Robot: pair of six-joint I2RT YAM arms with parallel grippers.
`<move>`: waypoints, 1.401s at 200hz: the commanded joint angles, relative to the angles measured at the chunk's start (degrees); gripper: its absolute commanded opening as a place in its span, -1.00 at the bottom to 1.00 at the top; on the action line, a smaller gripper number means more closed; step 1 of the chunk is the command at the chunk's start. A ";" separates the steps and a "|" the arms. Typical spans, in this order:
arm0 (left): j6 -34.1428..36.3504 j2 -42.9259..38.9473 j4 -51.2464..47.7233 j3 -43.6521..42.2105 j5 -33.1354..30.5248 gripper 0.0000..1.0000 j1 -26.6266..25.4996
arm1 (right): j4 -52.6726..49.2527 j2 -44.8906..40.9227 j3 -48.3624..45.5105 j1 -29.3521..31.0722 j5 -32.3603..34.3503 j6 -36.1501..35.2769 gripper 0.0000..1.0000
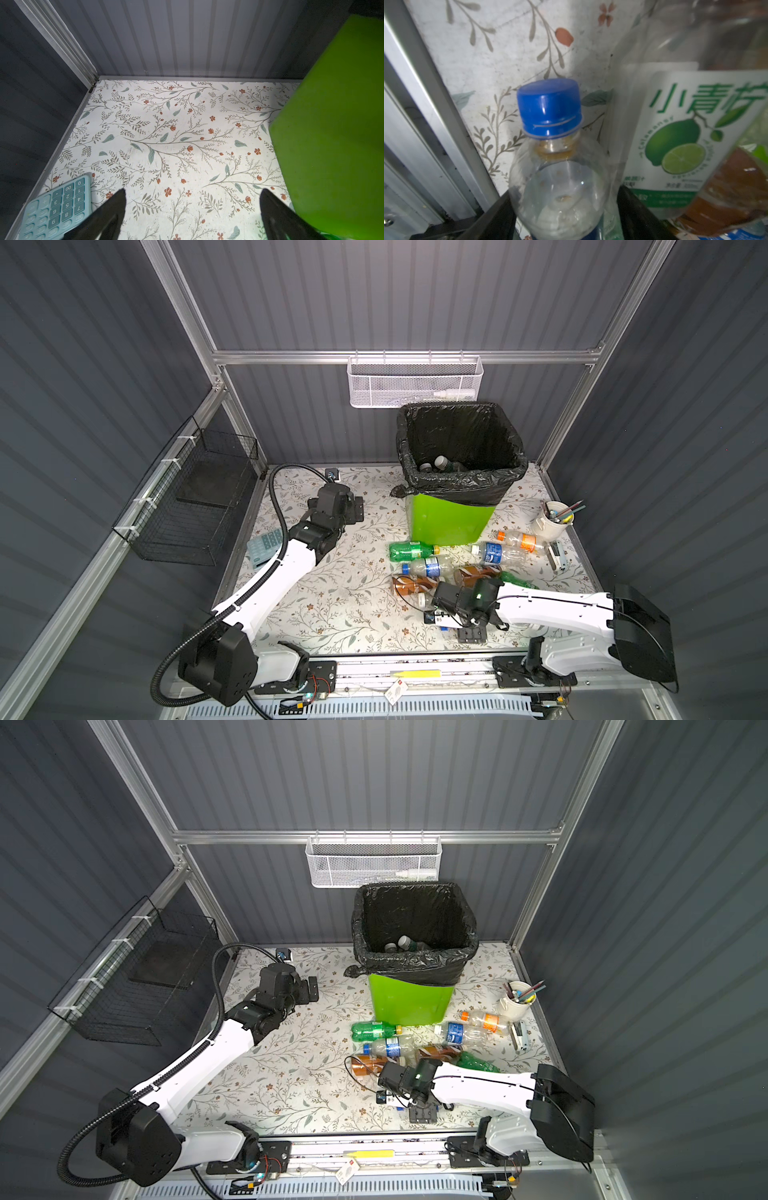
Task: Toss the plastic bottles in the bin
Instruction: 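Lower the right gripper onto the blue-cap Pepsi bottle while the left arm withdraws, then close the right gripper on the Pepsi bottle and lift it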
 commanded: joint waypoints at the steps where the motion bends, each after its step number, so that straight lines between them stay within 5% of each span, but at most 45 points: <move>1: 1.41 -1.95 1.66 -0.96 0.95 1.00 0.75 | -0.34 3.71 -0.88 0.04 -3.00 -0.26 0.38; 108: -1.08 -3.89 1.12 -3.02 1.92 1.00 2.38 | -5.57 -1.06 4.95 0.03 0.61 2.40 0.00; 175: -2.82 -2.59 0.65 -3.13 3.15 1.00 2.37 | -0.81 -16.35 19.88 -3.94 10.47 0.58 -0.01; 220: 0.23 -1.38 1.17 -4.45 8.03 0.99 2.36 | 18.10 -23.35 36.38 -6.55 22.03 -8.90 0.04; 280: 2.19 -1.08 1.21 -7.15 13.16 0.99 1.94 | 57.58 -26.29 43.07 -6.55 15.80 -23.71 0.05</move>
